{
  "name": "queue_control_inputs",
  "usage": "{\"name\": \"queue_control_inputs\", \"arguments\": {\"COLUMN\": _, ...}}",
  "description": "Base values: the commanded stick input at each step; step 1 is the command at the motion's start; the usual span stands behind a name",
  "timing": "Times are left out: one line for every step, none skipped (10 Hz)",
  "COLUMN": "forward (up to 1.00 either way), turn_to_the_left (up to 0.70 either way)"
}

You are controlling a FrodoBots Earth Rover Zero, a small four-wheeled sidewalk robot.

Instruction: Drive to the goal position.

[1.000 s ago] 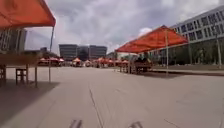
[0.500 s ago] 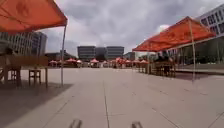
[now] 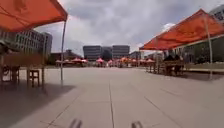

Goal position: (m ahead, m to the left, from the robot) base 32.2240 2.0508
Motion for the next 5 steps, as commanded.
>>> {"name": "queue_control_inputs", "arguments": {"forward": 0.85, "turn_to_the_left": -0.02}}
{"name": "queue_control_inputs", "arguments": {"forward": 0.85, "turn_to_the_left": -0.02}}
{"name": "queue_control_inputs", "arguments": {"forward": 0.85, "turn_to_the_left": -0.02}}
{"name": "queue_control_inputs", "arguments": {"forward": 0.85, "turn_to_the_left": -0.02}}
{"name": "queue_control_inputs", "arguments": {"forward": 0.85, "turn_to_the_left": -0.02}}
